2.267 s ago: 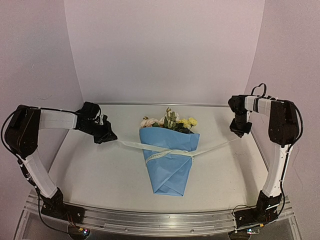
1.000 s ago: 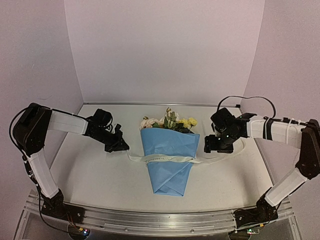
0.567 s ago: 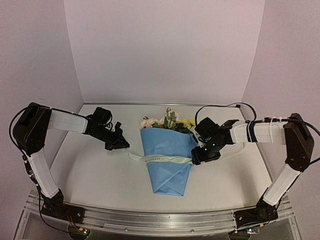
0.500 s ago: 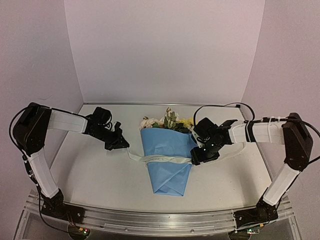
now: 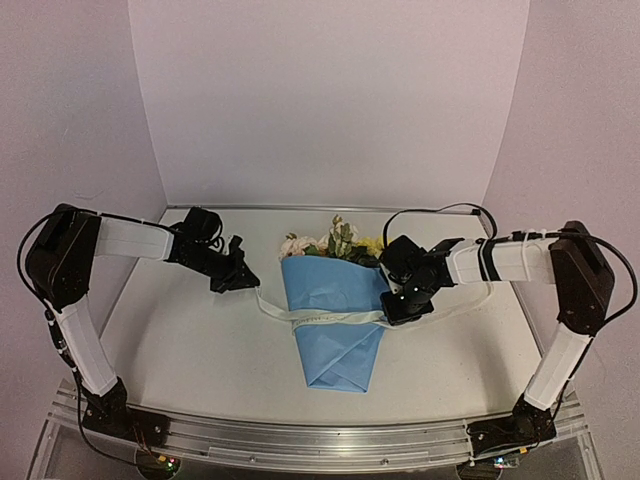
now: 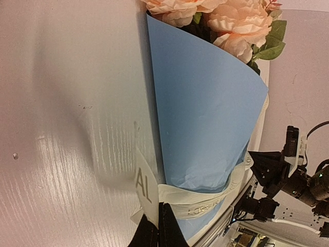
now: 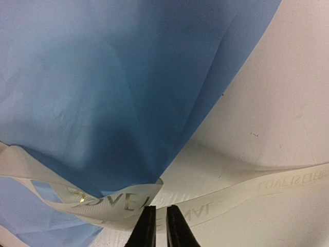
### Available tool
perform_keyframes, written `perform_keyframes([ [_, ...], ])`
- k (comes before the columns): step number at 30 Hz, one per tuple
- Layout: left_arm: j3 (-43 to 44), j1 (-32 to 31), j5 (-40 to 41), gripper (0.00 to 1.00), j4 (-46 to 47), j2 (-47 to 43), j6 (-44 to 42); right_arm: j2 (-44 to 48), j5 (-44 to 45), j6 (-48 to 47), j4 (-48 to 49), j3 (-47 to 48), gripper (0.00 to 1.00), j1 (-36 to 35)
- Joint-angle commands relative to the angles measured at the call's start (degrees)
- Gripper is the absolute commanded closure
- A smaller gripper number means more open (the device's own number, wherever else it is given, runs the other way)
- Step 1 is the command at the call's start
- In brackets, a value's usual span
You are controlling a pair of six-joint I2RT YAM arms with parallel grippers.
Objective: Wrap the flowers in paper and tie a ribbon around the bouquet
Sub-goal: Tie the ribbon around the folded bouquet.
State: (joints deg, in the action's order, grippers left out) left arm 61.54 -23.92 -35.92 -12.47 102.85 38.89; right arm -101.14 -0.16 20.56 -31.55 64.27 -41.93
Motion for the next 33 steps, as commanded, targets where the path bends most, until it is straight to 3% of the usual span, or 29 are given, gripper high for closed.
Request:
perform_keyframes([
  [1,2.66,0.28,-1.85,1.0,1.12,0.47,-0.83,-0.33,5.96,1.27,-1.08,3.05,0.97,-0.14],
  [4,3.2,0.28,-2.13,1.0,0.98,0.48,-1.06,-0.27,7.23,1.94,-1.48,3.44,1.0,-0.16],
  [8,3.51,0.27,-2.58,1.0,0.95,0.69,-1.19,2.51,5.24,2.26,-0.78,1.52,0.93,-0.29],
  [15,3.59,0.27,-2.65,1.0,0.78,0.53,-1.23,8.58,3.84,-0.12,2.35,-3.65,0.61,-3.02],
  [21,3.73,0.26,-2.46,1.0,0.58,0.59,-1.13,4.93,3.67,-1.3,2.19,-1.47,0.45,-4.16],
  [24,4.04,0.27,-2.17,1.0,0.11,0.52,-1.31,2.08,5.93,-1.22,1.76,0.05,0.45,-4.17],
  [27,4.34,0.28,-2.14,1.0,-0.16,0.44,-1.33,0.39,8.81,-0.88,1.6,1.11,0.52,-4.16],
  [33,5.03,0.28,-1.98,1.0,-0.82,0.42,-1.64,-1.73,12.3,-0.03,1.33,2.83,0.82,-4.16],
])
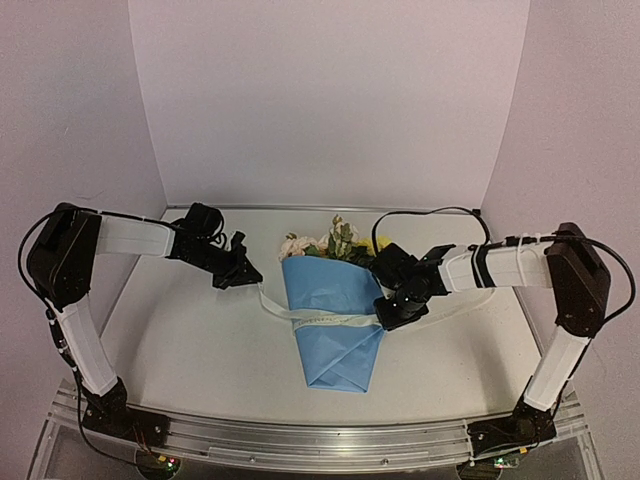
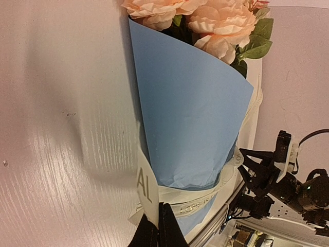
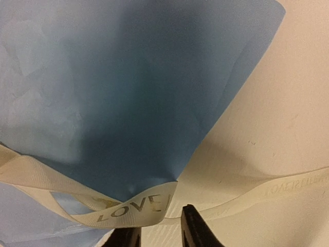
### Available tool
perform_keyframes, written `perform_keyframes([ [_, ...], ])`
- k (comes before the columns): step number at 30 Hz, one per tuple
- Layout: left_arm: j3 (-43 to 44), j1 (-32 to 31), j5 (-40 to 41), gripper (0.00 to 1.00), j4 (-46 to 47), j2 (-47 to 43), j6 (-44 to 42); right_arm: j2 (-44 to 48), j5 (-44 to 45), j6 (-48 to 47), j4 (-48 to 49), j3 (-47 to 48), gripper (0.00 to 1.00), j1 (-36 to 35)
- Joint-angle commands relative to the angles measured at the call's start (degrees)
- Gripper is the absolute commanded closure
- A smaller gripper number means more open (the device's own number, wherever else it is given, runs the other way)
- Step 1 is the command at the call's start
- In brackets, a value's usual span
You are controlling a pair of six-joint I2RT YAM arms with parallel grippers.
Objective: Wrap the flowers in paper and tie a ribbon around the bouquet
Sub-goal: Tie the ribbon around the folded bouquet.
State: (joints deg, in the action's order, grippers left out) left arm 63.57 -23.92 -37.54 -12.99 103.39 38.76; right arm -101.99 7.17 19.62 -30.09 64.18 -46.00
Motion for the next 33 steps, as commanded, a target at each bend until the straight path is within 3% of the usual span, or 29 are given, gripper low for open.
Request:
perform_keyframes([
  [1,3.1,0.28,-0.4,1.0,-0.42,-0.12,-1.53,-0.76,5.64,1.16,-0.15,2.73,0.85,-0.08],
  [5,3.48,0.28,-0.51,1.0,-0.49,0.05,-1.61,0.05,8.46,1.61,-0.42,2.42,0.96,0.0],
  [8,3.99,0.28,-0.61,1.0,-0.47,0.31,-1.59,0.21,9.21,2.06,-0.8,2.6,0.98,0.73],
  [23,2.69,-0.34,-1.27,1.0,3.25,0.83,0.76,-6.57,3.29,1.83,-1.48,10.81,1.0,6.42],
  [33,-0.17,-0.34,-0.44,1.0,5.76,-0.39,2.89,2.69,0.8,0.96,-2.56,3.98,0.62,6.8],
])
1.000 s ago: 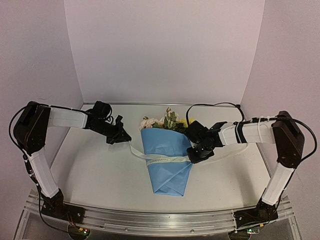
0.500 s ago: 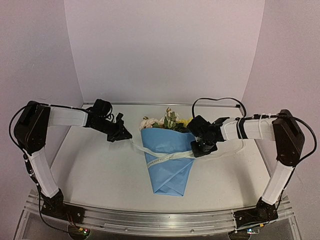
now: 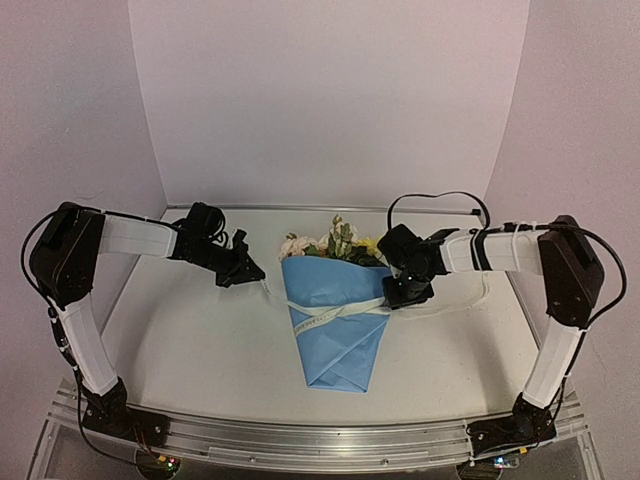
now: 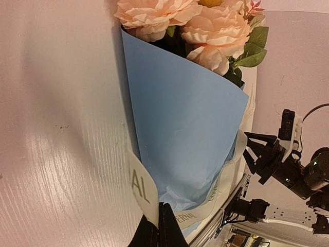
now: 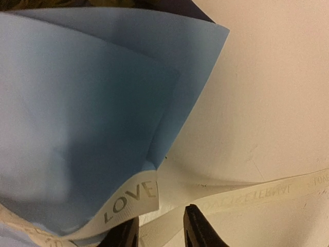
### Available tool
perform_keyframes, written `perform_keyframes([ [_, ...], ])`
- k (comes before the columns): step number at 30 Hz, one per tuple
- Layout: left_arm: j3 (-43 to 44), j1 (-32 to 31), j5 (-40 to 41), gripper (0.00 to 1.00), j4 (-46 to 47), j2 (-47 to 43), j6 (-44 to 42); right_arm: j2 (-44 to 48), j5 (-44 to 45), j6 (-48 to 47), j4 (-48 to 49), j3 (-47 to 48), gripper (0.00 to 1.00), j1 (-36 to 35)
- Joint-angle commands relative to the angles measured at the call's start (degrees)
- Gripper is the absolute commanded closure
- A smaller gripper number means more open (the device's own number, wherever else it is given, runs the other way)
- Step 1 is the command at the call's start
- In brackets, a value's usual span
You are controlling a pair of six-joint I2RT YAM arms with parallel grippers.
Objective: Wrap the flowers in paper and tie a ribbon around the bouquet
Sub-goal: Tie the ribbon around the folded bouquet.
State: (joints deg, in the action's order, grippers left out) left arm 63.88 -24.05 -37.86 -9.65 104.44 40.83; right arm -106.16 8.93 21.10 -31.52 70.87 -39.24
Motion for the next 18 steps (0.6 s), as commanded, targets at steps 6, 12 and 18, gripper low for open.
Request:
perform_keyframes([
  [6,0.05,-0.21,0.52,1.0,2.09,-1.49,1.03,11.39,-4.86,-2.22,1.72,-7.04,0.48,0.04],
  [12,0.31,-0.25,0.91,1.0,1.78,-1.3,1.14,10.56,-9.19,-4.06,3.76,-6.58,0.45,-0.9],
  [18,0.66,-0.18,1.36,1.0,1.0,-1.44,0.91,5.59,-11.74,-4.61,3.7,-3.5,0.53,-1.4],
])
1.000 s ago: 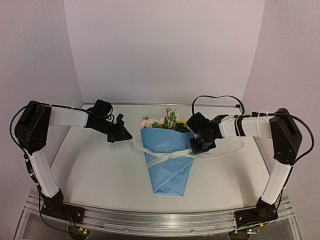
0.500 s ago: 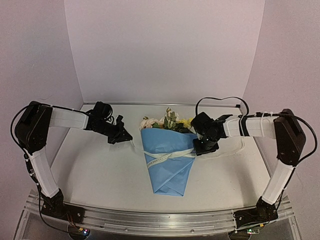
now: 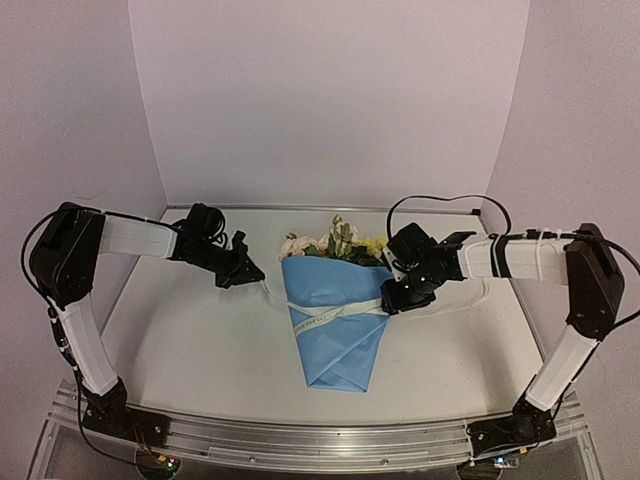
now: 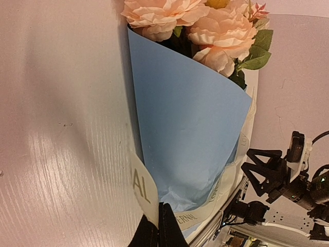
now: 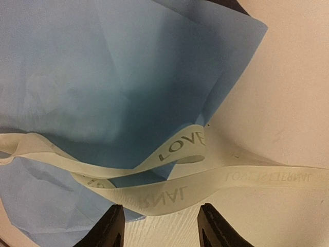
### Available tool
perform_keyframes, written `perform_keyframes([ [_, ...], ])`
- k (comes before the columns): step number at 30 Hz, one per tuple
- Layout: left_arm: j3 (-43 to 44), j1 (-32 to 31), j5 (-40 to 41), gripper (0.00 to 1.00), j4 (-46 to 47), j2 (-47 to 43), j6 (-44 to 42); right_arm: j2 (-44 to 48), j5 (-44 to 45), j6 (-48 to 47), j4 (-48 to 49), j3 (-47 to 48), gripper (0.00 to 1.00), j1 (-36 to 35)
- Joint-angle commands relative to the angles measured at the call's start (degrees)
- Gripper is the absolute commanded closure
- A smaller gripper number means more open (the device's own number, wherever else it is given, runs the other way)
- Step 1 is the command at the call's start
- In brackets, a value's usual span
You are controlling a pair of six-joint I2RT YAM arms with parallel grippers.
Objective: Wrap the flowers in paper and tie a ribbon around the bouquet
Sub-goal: Tie the ribbon around the folded bouquet.
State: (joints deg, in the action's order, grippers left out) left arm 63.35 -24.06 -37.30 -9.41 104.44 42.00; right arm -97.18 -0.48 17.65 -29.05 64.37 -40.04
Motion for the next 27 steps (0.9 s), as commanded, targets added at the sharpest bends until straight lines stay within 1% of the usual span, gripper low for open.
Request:
perform_keyframes([
  [1,1.22,-0.18,0.82,1.0,0.69,-1.44,-0.25,-4.06,-2.46,-1.24,1.21,3.4,0.54,-0.71],
  [7,1.38,-0.11,1.17,1.0,0.22,-1.52,-0.42,-6.73,-2.21,-1.48,1.1,4.9,0.55,-1.0],
  [10,1.37,-0.05,1.52,1.0,-0.05,-1.69,-0.37,-7.01,-1.61,-1.21,1.1,5.24,0.62,-1.0],
  [15,0.14,0.58,3.19,1.0,-0.08,-3.03,0.14,-5.72,0.46,-0.27,0.9,3.7,0.79,-1.0],
  [17,-0.65,0.84,3.6,1.0,0.16,-3.52,0.41,-5.43,0.48,0.07,0.85,3.36,0.88,-1.0],
  [21,-1.88,1.41,4.52,1.0,0.66,-4.34,0.93,-4.39,2.41,1.12,0.69,2.82,1.0,-1.0],
  [27,-2.7,1.9,5.67,1.0,0.58,-5.26,1.02,-2.22,2.0,1.61,-0.11,2.5,0.99,-1.02],
])
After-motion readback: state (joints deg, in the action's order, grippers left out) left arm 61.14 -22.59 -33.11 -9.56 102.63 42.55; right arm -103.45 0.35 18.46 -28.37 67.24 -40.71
